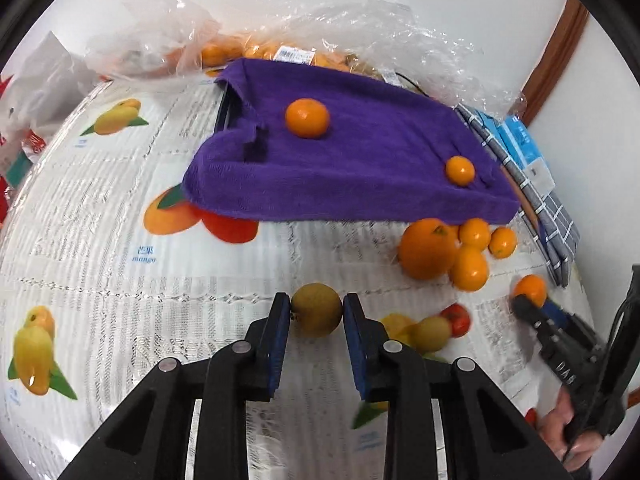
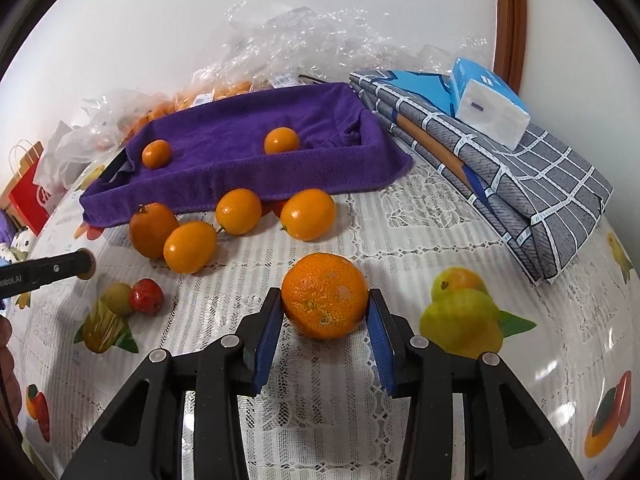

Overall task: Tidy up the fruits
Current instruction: 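Carry the orange and the small yellow fruit over the purple towel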

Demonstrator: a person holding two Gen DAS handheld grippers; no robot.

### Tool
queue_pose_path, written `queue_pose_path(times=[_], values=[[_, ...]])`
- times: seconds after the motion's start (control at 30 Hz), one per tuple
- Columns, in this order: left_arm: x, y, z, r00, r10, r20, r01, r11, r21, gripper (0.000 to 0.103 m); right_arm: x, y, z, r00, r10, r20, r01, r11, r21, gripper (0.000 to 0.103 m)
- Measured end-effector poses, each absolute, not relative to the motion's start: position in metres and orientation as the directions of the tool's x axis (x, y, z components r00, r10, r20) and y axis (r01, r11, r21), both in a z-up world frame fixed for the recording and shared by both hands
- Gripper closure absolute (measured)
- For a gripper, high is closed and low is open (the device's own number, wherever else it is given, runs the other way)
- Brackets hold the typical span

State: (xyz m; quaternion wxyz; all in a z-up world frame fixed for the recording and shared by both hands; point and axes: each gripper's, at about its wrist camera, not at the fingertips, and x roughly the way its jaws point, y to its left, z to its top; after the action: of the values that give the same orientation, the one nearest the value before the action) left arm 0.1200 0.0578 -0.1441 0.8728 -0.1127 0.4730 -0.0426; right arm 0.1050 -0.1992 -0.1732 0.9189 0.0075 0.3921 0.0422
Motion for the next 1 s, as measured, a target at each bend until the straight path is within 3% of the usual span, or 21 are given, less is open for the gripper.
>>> queue_pose_path(times=[0.23,0.4,0.6,1.0], values=[[0.118,0.052,-0.152,0.641,-0.152,-0.752,0.009,0.982,-0.19,0.078,0.105,-0.198,-0.173,0.692,0.061,-0.719,-0.064,0.998,0.024,0.061],[0.117,0.07,-0.153,0.649,-0.245,-0.721,0.011,0.95,-0.314,0.078,0.104,-0.193,-0.172,0.698,0.033,-0.715,-0.063,0.998,-0.017,0.061],[0.112,0.082,-0.155,0.673,-0.272,-0.688,-0.024,0.921,-0.388,0.078,0.101,-0.189,-0.172,0.699,0.023,-0.715,-0.074,0.996,-0.041,0.061],[0.106,0.083,-0.118,0.746,-0.276,-0.607,0.033,0.925,-0.379,0.078,0.097,-0.184,-0.155,0.719,0.067,-0.692,-0.096,0.995,-0.003,0.061]])
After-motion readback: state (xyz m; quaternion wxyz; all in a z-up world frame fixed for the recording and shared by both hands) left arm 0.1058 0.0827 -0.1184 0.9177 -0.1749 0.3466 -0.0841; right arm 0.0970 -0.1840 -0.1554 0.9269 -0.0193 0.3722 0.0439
